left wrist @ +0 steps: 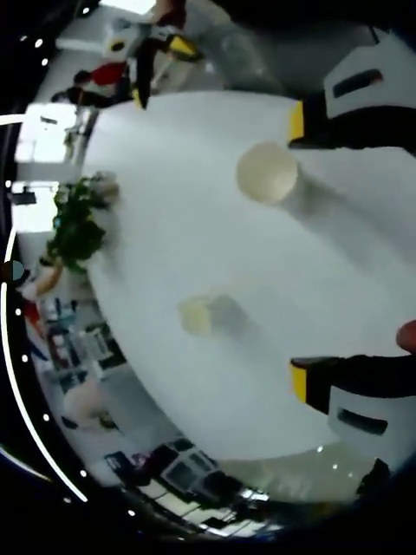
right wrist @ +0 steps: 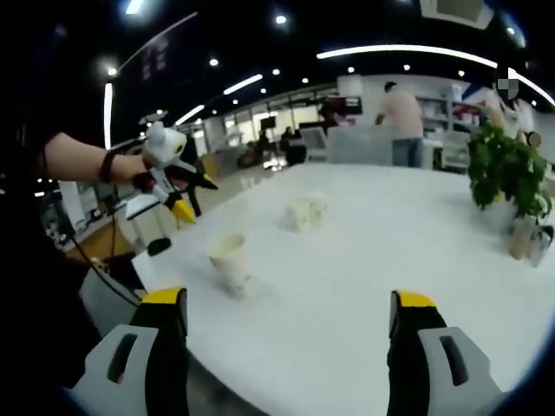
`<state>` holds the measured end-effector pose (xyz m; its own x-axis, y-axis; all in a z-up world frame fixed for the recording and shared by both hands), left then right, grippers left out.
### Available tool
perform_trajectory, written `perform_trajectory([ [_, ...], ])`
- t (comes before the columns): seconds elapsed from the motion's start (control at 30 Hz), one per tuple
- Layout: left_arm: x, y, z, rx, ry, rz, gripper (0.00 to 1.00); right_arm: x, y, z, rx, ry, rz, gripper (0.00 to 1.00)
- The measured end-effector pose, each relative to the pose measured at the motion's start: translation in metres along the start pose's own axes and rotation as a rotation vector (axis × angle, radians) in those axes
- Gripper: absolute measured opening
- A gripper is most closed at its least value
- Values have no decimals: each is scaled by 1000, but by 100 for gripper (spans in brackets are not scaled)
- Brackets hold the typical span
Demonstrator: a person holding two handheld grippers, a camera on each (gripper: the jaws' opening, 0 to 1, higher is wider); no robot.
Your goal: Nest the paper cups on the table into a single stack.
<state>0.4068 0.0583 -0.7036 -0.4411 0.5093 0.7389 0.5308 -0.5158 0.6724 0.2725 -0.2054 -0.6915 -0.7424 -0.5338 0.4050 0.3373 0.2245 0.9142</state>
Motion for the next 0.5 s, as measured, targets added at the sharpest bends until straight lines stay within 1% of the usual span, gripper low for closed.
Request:
perform_trajectory([
  [0.1, -6, 6, 0, -12, -2, -1, 98, -1, -1, -1, 0, 3, 2, 95],
  [0.23, -17, 8, 3, -42, -14, 25, 98, -4, -1, 0, 7, 8, 6, 95],
  [0.37, -24, 16, 5, -66, -25, 44, 98, -7, 0, 0, 1, 5, 2, 95],
  [0.43, -27, 23, 6, -92, -29, 36, 97, -9, 1, 2, 2, 7, 1, 95],
  [0.5, -29, 26, 7, -98, -32, 33, 97, -11, -1, 4, 9, 12, 5, 95],
])
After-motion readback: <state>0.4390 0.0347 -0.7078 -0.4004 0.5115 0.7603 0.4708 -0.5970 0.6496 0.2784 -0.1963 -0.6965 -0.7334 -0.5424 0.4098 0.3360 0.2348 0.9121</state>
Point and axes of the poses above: the point that each gripper's makers call its tool centre point, and the gripper's own axes: x roughly backward along the fingers, z roughly to its left, y roughly out of its top, the point moved 1 cm from there along x, roughly backward along the fingers, and after that the axes turned 9 degrees about x, right-handed, at the moved point
